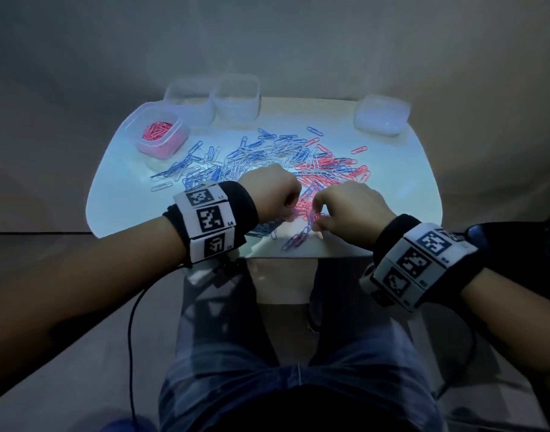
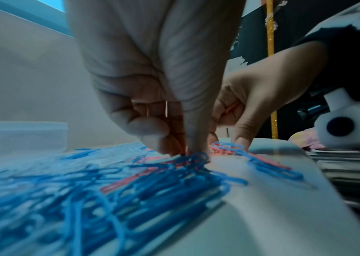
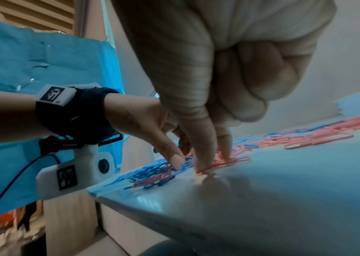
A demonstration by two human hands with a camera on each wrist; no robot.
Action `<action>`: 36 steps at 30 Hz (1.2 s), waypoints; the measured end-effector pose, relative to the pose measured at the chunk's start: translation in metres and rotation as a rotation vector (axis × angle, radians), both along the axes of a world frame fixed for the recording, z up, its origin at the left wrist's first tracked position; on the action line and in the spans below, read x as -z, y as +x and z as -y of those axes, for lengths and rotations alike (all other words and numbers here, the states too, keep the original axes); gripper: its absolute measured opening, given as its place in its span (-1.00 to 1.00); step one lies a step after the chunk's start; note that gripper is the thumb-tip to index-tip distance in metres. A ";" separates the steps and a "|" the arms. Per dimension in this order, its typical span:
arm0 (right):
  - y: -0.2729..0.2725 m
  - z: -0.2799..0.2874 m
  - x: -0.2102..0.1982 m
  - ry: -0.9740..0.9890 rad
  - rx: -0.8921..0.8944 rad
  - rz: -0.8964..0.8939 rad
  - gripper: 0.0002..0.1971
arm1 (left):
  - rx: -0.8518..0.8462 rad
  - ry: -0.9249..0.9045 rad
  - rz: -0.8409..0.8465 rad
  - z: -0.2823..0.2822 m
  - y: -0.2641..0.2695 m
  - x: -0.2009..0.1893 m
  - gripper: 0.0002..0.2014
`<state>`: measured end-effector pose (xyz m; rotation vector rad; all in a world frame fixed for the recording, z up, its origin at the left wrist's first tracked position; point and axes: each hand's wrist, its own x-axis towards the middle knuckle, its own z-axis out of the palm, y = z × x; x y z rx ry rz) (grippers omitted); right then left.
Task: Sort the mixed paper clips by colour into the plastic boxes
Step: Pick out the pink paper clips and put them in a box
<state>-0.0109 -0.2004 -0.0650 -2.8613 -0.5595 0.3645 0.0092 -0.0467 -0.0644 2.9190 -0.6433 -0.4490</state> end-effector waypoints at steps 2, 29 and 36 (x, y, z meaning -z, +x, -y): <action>0.004 0.001 0.004 0.054 0.068 -0.035 -0.75 | -0.035 -0.017 -0.014 -0.001 0.001 0.000 -0.88; 0.026 -0.013 0.005 1.066 0.485 -0.276 -0.69 | -0.595 -1.021 -0.546 -0.020 0.021 -0.016 -0.80; 0.034 -0.038 0.008 1.144 0.534 -0.297 -0.64 | -0.470 -0.944 -0.366 -0.013 0.020 -0.023 -0.87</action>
